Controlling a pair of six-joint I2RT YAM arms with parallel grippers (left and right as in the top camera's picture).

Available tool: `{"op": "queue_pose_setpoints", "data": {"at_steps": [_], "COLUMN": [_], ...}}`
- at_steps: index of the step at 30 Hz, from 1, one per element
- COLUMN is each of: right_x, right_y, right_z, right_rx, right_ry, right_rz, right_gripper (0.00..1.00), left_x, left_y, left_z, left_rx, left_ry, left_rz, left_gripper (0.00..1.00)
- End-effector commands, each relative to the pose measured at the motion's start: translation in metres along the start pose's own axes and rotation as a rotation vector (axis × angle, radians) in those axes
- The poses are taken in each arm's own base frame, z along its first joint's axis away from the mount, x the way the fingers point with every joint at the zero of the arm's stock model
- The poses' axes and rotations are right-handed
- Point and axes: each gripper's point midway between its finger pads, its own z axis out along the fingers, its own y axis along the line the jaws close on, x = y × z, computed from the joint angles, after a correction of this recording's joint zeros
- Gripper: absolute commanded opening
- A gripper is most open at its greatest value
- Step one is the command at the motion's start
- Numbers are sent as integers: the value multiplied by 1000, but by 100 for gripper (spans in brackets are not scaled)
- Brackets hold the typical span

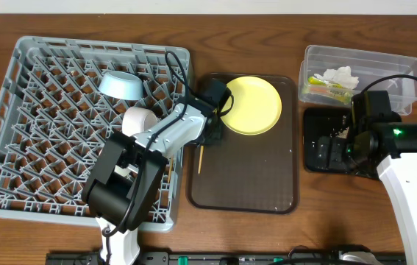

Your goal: Sort waste into correct bins and load items into the dishwasher

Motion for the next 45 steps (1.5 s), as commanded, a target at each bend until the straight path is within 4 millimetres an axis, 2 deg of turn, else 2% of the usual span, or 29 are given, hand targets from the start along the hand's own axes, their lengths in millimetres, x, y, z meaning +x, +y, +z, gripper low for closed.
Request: {"op": "queue_pose_setpoints", "data": {"at_steps": [1,6,9,11,14,17,21,25,29,37,38,39,40,44,45], "right_x": [-4,-4,-4,-4,-5,-5,-5,-6,-6,-6,-6,-6,-6,-6,-6], "right_y": [-2,-2,-2,-2,-2,-2,-2,-2,-2,-2,-2,-2,-2,-2,-2], "right_z": [-6,-6,-6,-6,-6,-6,-6,-6,-6,-6,-6,-6,-6,-6,-6], "right_rx": [0,0,1,0,-1,-1,0,-1,-1,-1,-1,-1,-1,-1,-1], "right_ry": [-26,-26,-26,-27,-30,-30,-29,-32,-32,-33,-33,-33,-33,-33,-33], "right_rz": [-3,-3,-3,-3,-3,-3,-3,-3,-3,-3,-3,-3,-3,-3,-3], "right_gripper": [99,99,99,99,99,99,99,99,99,99,99,99,99,99,99], "left_x": [6,-4,-7,-4,-1,-1,-3,-6,-6,-1,-1,0,0,-3,-4], "left_y": [5,4,5,8,15,30,69,85,91,91,91,91,91,90,90], "left_z": [-3,-51,-89,-122,-149,-162,-157,-146,-128,-89,-86,-85,-85,-91,-95], "left_rx": [-18,26,58,78,85,68,0,-21,-39,-66,-68,-69,-70,-65,-62], "left_ry": [20,-77,-150,-207,-263,-288,-258,-227,-175,-63,-55,-50,-49,-69,-82], "left_rz": [2,-4,0,33,87,96,5,-40,-54,-46,-45,-45,-45,-38,-39], "left_gripper": [6,6,6,6,6,6,6,6,6,6,7,15,29,38,43]}}
